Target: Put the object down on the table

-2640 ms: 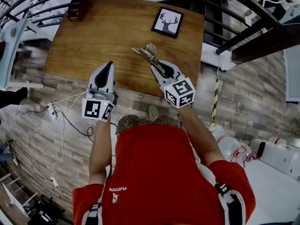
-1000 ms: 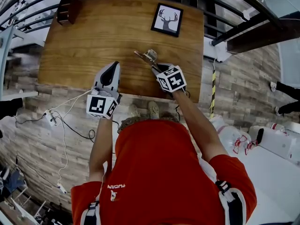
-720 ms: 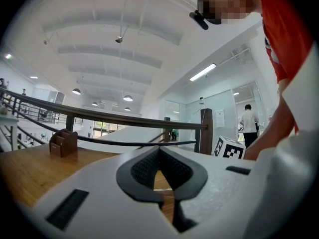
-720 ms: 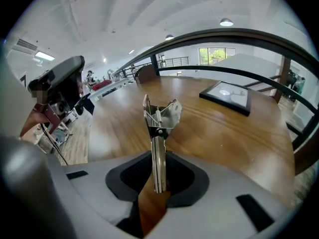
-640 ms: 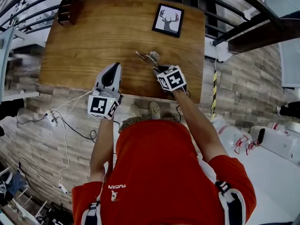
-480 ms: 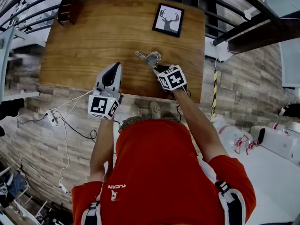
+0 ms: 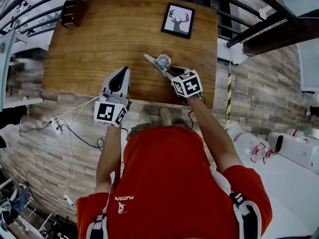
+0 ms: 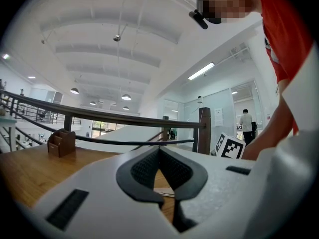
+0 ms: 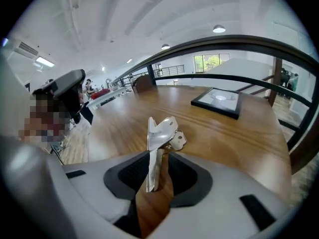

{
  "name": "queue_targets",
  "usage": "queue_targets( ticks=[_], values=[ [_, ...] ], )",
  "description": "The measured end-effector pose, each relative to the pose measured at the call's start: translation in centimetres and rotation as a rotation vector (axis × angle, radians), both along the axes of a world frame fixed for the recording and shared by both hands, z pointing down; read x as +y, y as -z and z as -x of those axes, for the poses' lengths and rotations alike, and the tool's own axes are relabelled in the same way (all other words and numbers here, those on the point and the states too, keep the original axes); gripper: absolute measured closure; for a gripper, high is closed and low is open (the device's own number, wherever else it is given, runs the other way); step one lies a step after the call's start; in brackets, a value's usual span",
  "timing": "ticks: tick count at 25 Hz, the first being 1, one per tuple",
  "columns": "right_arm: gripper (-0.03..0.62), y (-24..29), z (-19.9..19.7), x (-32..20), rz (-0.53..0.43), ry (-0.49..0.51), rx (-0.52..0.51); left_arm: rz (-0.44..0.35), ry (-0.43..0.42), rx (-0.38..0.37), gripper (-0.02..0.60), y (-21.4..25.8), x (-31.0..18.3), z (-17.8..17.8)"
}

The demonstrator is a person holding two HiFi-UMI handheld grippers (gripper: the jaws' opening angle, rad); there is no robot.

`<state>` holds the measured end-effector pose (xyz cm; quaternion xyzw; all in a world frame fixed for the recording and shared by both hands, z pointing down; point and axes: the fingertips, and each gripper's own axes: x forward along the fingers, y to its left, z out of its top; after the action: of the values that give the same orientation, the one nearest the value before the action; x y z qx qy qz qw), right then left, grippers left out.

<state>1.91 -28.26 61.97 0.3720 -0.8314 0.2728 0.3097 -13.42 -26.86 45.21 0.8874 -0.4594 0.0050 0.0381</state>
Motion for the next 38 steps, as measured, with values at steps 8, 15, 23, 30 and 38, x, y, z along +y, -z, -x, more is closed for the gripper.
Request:
queue_targets(
  ticks=[8, 15, 23, 30, 38],
  values=[
    [0.477, 5.9, 0.1, -0.5, -0.188, -0.011, -0.167, -0.004, -0.015, -0.001, 0.572, 0.4, 0.5, -1.0],
    [0.517, 13.4, 1.3, 0.6, -0.399, 0.037, -0.31, -0.014, -0.039, 0.013, 0.572, 1.3, 1.5, -2.5],
    [0.551, 20.3, 2.6, 3.3, -0.582, 0.095, -0.469, -0.058, -0.081, 0.016, 0.572, 3.6, 2.7, -4.7],
    [0.568, 24.1, 3.0, 5.3, -0.699, 0.126, -0.508, -0.104, -0.106, 0.036, 0.572, 5.9, 3.6, -5.5],
    [0.569, 26.3, 2.7, 6.6, -0.777, 0.156, -0.511, -0.138, -0.143, 0.021, 0.572, 7.1, 4.7, -6.4]
  ],
)
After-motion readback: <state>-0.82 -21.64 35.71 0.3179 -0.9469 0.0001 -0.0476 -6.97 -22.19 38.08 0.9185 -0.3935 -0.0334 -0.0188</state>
